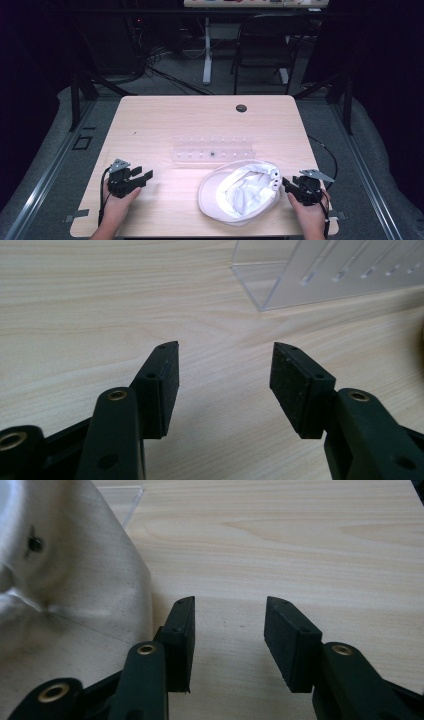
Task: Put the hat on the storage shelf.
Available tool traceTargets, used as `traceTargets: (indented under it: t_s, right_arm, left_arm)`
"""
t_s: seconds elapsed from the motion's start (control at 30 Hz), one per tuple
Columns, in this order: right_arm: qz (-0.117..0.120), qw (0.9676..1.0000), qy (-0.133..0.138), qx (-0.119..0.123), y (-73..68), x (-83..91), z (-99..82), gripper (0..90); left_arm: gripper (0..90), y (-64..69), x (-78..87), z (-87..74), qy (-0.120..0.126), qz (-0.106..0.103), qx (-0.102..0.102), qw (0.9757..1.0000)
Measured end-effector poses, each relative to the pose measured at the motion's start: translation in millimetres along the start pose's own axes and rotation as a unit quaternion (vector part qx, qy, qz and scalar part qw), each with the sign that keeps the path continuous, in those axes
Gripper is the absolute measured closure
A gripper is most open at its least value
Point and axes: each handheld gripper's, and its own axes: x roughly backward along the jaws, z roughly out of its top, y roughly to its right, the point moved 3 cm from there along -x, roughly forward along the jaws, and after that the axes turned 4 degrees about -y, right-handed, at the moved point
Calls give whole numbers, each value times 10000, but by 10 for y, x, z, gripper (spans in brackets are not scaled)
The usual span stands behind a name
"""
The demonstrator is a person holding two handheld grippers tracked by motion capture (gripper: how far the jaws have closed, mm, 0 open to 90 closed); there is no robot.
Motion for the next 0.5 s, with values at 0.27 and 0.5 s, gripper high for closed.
traceTargets:
  t_s: [0.27,0.5]
  right_arm:
    - [231,9995,-200,72,-26,78,80,596]
    - [575,9970,-520,12,2,230,224,579]
  left_arm:
    - [455,58,2,7,31,19,-249,9997]
    - [458,82,-23,10,-1,34,-361,9993]
